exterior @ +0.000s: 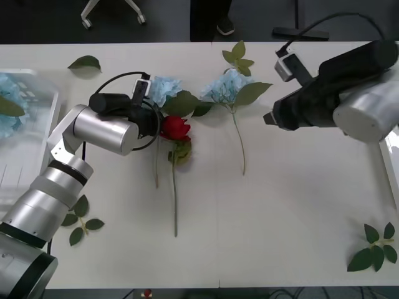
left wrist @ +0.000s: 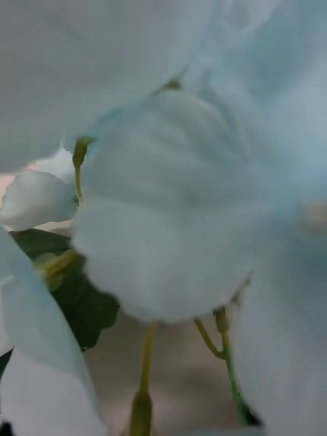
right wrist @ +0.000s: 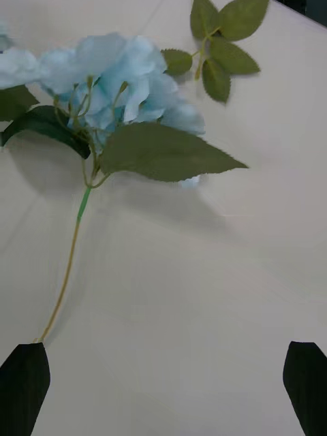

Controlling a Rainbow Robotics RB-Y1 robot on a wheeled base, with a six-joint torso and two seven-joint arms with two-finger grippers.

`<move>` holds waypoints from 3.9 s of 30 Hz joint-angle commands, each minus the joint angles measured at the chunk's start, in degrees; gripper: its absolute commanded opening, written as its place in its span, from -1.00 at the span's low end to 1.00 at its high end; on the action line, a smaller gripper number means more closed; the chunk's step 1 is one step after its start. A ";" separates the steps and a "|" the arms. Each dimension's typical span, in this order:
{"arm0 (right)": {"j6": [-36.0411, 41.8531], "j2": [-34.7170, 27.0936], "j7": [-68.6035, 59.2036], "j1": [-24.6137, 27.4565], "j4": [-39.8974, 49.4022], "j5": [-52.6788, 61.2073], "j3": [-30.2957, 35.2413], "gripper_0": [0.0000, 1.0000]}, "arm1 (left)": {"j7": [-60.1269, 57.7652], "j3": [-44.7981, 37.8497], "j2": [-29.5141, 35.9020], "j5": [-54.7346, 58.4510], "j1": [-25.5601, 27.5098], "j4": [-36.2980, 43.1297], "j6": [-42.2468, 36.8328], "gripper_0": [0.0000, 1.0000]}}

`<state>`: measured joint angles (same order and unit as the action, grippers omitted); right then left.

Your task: Place the red flowers into the right box and the blue flowers into the left box. If a person shows an open palm, hand one flower to the person first, then continue sorting.

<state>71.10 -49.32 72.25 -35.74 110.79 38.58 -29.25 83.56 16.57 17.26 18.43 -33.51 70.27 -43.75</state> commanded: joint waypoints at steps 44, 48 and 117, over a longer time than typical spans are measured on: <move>-7.91 27.00 -22.85 -18.58 -41.97 -18.54 -17.07 1.00 | 6.97 -36.35 27.48 2.66 0.20 19.47 -42.91 -1.00; -9.40 28.49 -22.94 -19.20 -44.96 -19.07 -17.16 1.00 | 13.12 -41.44 30.38 3.10 0.91 12.70 -37.99 -1.00; -34.80 7.05 8.09 2.69 -7.08 12.92 5.78 -1.00 | 24.54 -33.18 22.64 51.97 15.58 32.48 -35.62 1.00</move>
<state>37.38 -41.82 73.58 -33.56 100.44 48.32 -23.96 101.78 -16.81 41.28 67.90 -17.02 100.60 -79.97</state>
